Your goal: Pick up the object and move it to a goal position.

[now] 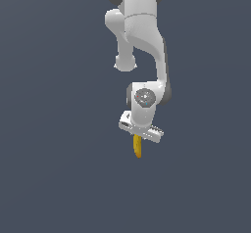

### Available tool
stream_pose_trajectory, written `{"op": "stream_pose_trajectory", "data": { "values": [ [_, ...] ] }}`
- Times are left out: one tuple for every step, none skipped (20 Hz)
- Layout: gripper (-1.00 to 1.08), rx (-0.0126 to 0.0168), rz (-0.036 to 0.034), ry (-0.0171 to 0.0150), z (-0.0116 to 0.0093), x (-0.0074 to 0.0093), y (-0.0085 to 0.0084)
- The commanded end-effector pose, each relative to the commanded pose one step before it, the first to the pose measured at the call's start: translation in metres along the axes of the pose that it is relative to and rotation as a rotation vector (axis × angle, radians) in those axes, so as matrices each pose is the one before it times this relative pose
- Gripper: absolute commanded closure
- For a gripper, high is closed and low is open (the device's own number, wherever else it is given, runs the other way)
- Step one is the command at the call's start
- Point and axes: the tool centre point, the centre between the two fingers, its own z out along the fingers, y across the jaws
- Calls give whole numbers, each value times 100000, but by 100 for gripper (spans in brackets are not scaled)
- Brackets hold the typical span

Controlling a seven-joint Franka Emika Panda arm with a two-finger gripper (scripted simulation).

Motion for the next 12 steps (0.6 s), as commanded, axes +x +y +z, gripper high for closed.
{"op": "stream_pose_trajectory", "data": {
  "values": [
    [108,116,-30,166,-407,-55,96],
    [108,0,0,0,-212,-71,105],
    [108,0,0,0,-251,-84,125],
    [108,0,0,0,-290,-96,144],
    [108,0,0,0,-330,-110,164],
    [108,0,0,0,-369,-123,183],
    [108,0,0,0,-410,-136,203],
    [108,0,0,0,-450,-149,223],
    [108,0,0,0,-491,-162,243],
    [108,68,-4,-13,-545,-176,264],
    [108,0,0,0,-573,-189,283],
    [108,0,0,0,-615,-202,303]
  ]
}}
